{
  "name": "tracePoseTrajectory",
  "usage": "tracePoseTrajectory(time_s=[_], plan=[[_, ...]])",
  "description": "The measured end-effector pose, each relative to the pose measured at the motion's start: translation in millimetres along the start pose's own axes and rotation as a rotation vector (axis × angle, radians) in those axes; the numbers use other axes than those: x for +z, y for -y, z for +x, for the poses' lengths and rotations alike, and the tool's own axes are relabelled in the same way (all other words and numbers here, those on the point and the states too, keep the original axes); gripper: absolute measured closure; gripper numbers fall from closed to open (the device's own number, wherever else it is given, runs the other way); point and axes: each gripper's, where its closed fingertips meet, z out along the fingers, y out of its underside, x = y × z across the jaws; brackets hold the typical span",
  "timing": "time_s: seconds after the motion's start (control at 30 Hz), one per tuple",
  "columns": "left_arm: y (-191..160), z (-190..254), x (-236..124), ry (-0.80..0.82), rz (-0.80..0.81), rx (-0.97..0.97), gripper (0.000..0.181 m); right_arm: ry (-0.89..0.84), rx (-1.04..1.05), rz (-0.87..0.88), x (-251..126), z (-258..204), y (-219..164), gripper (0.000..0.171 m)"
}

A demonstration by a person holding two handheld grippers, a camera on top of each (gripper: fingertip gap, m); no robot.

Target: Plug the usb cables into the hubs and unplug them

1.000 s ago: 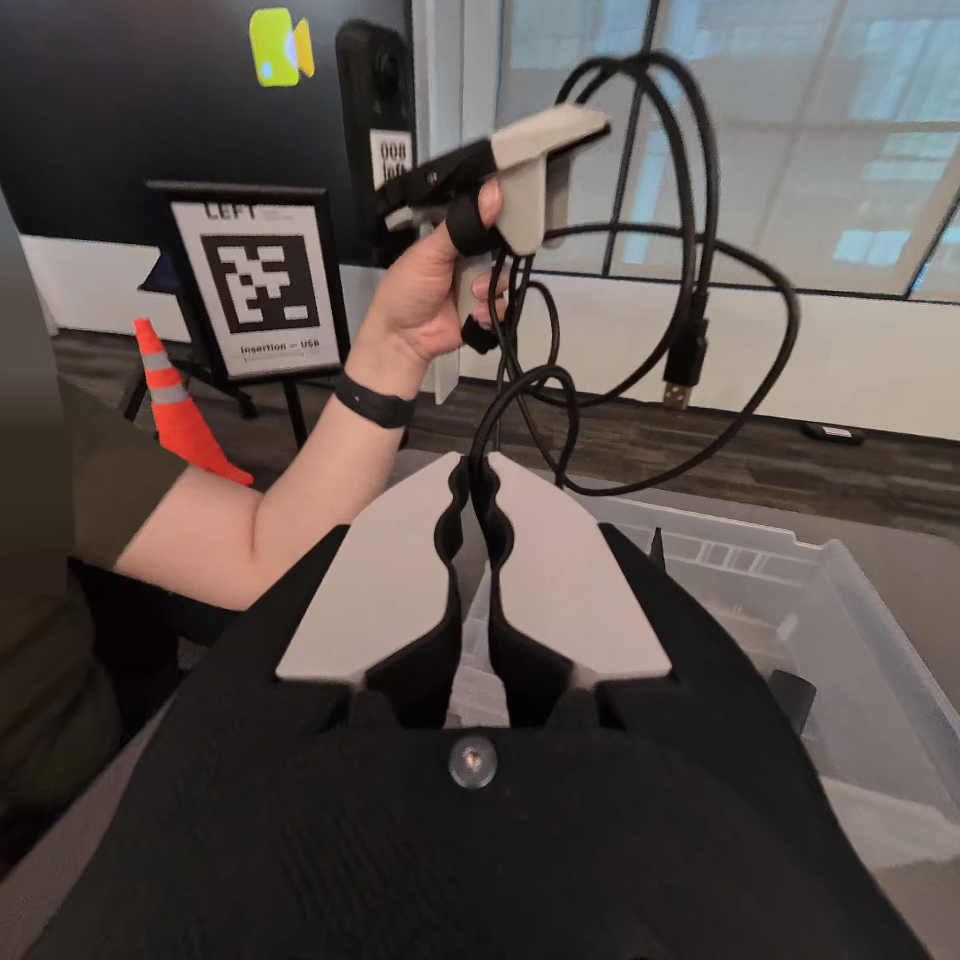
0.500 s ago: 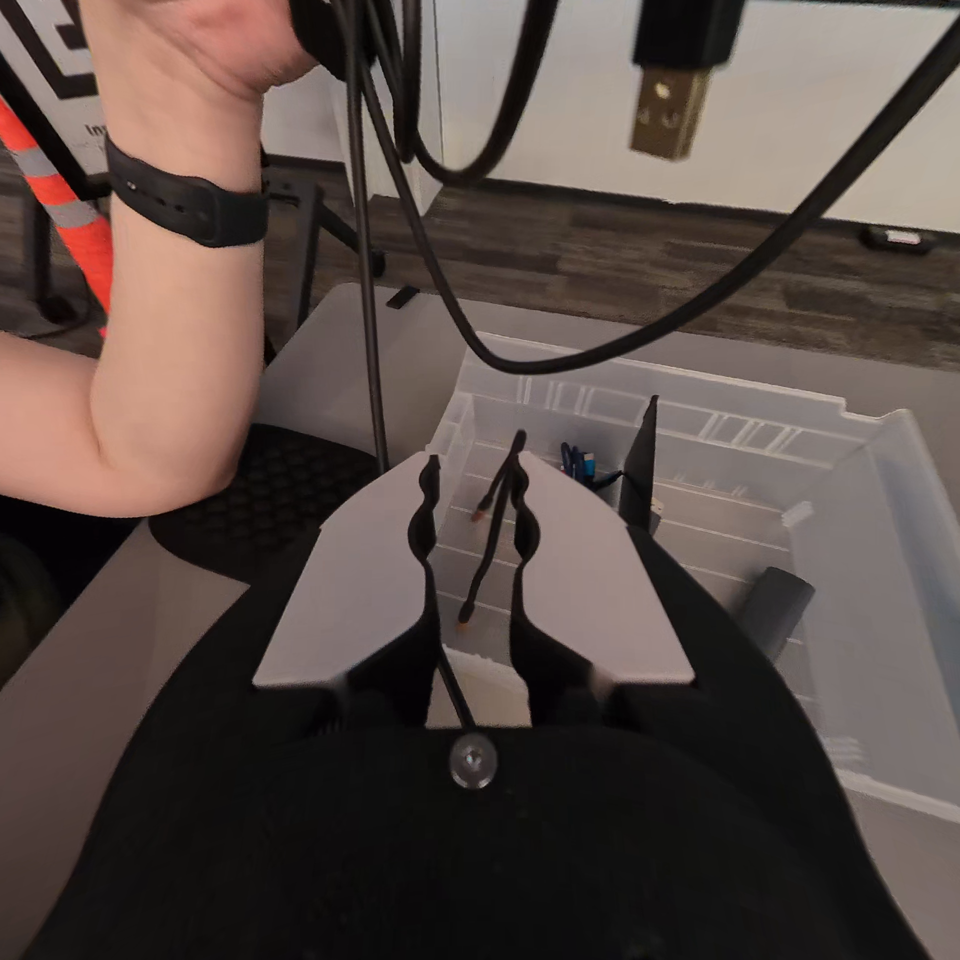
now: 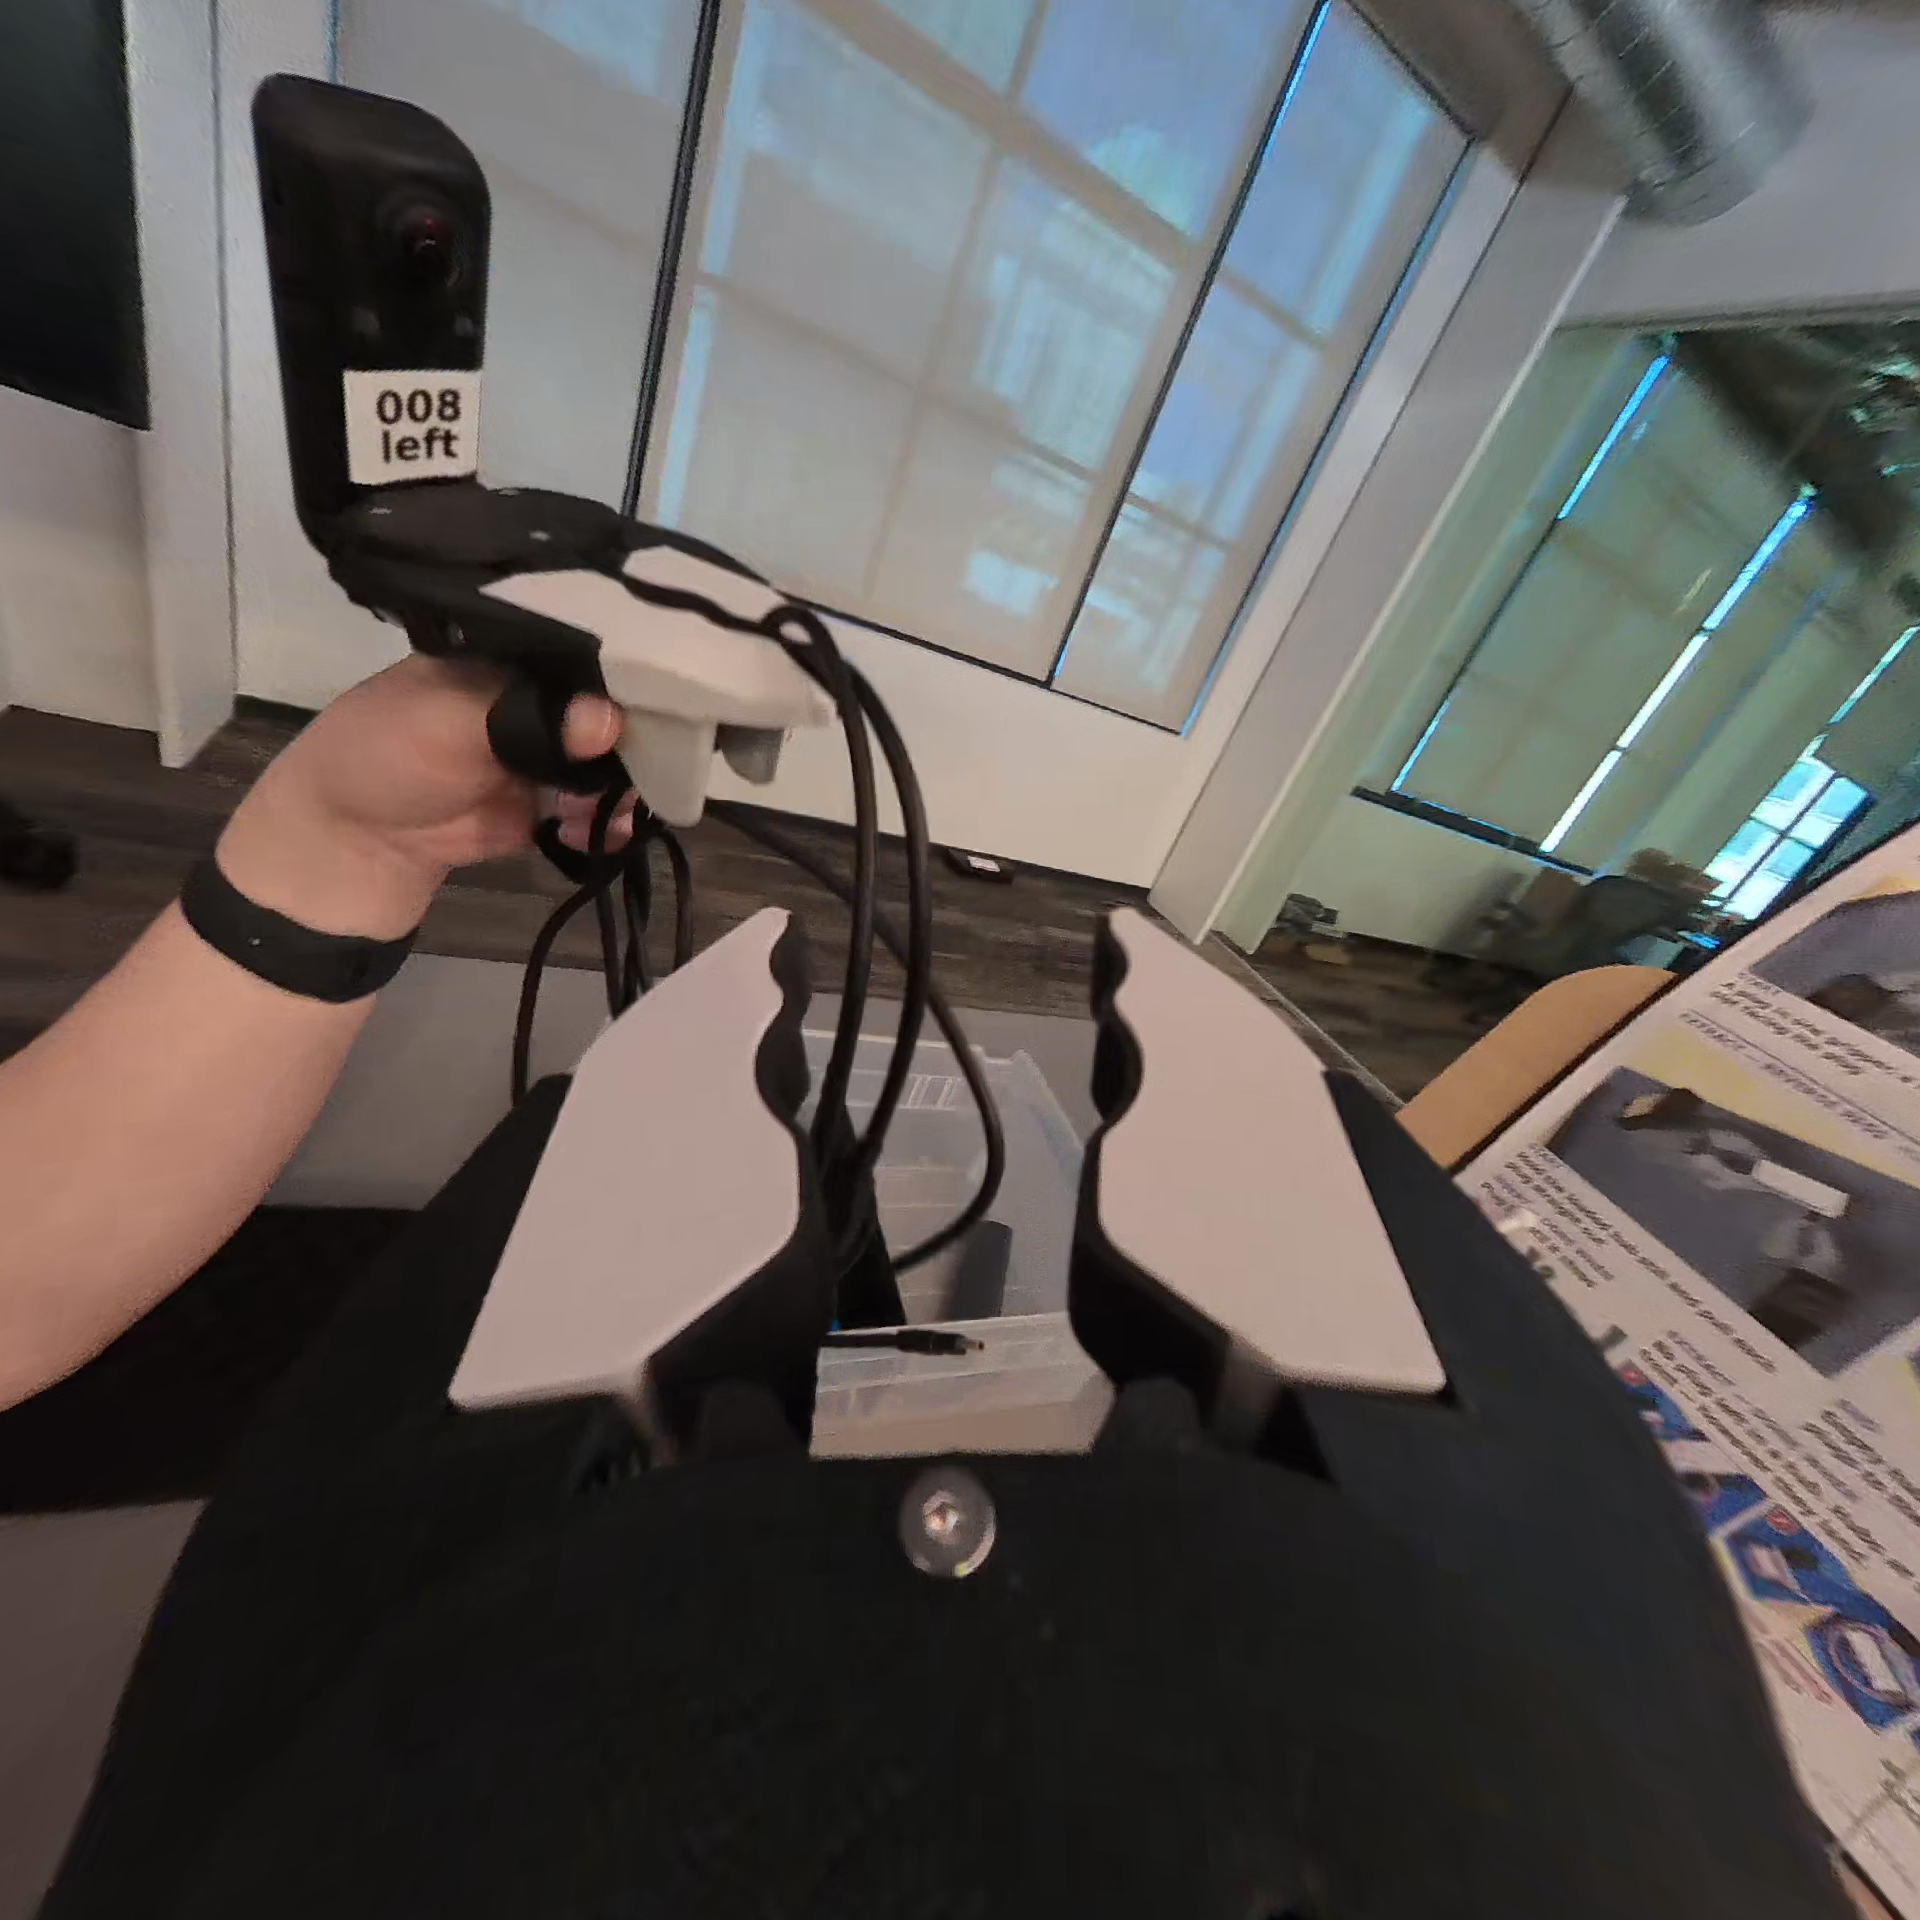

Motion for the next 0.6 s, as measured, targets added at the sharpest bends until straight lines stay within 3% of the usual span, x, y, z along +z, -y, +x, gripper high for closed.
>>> tracePoseTrajectory(time_s=[0.1, 0.27, 0.3, 0.33, 0.37, 0.43, 0.5, 0.6], plan=[[-6.0, 21.9, 18.8, -0.029, -0.062, 0.059, 0.177, 0.029, 0.001, -0.060, 6.0, -9.3, -10.4, 0.112], [-8.1, 51.0, 33.1, -0.109, -0.092, 0.098, 0.177, 0.071, -0.057, -0.301, 23.6, -17.1, -61.6, 0.110], [-8.7, 54.2, 34.7, -0.117, -0.095, 0.102, 0.176, 0.112, -0.077, -0.349, 24.7, -23.7, -71.2, 0.112], [-9.2, 56.5, 36.2, -0.123, -0.099, 0.102, 0.177, 0.123, -0.102, -0.389, 25.1, -25.7, -78.4, 0.126], [-9.6, 58.6, 37.2, -0.134, -0.099, 0.097, 0.176, 0.130, -0.121, -0.419, 24.3, -26.2, -83.5, 0.154], [-7.5, 61.7, 37.0, -0.162, -0.080, 0.072, 0.176, 0.137, -0.055, -0.438, 22.3, -23.4, -85.1, 0.158], [-5.0, 58.1, 37.3, -0.147, -0.064, 0.044, 0.156, 0.122, 0.023, -0.402, 17.7, -15.1, -76.9, 0.159], [10.2, 48.3, 27.7, -0.099, 0.029, 0.011, 0.149, -0.039, 0.027, -0.375, -1.2, 20.6, -69.3, 0.160]])
